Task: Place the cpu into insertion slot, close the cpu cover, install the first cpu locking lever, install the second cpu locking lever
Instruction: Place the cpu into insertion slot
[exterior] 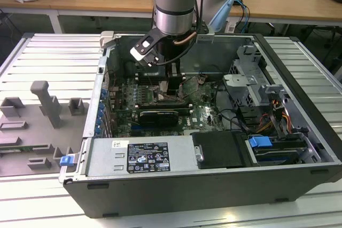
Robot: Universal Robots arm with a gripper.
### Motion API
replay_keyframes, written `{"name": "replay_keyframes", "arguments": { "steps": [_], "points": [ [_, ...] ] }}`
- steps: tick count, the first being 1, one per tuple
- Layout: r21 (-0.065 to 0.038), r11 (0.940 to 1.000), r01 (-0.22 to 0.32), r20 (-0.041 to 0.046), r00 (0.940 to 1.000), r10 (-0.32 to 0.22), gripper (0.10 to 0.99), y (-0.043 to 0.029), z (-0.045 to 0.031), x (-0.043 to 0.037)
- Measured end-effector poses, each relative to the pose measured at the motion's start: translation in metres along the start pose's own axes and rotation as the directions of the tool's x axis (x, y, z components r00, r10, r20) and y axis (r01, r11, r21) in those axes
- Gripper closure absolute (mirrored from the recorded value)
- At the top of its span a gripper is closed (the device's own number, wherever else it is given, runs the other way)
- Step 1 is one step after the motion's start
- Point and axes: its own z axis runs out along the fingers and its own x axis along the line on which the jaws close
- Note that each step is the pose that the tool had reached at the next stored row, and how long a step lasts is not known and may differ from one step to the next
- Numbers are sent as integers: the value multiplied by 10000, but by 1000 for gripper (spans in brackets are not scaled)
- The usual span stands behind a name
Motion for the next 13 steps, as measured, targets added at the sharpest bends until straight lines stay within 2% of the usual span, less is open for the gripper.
{"name": "replay_keyframes", "arguments": {
  "steps": [13],
  "points": [
    [13,10000,-1,0,10000,1,545,11,52,25]
  ]
}}
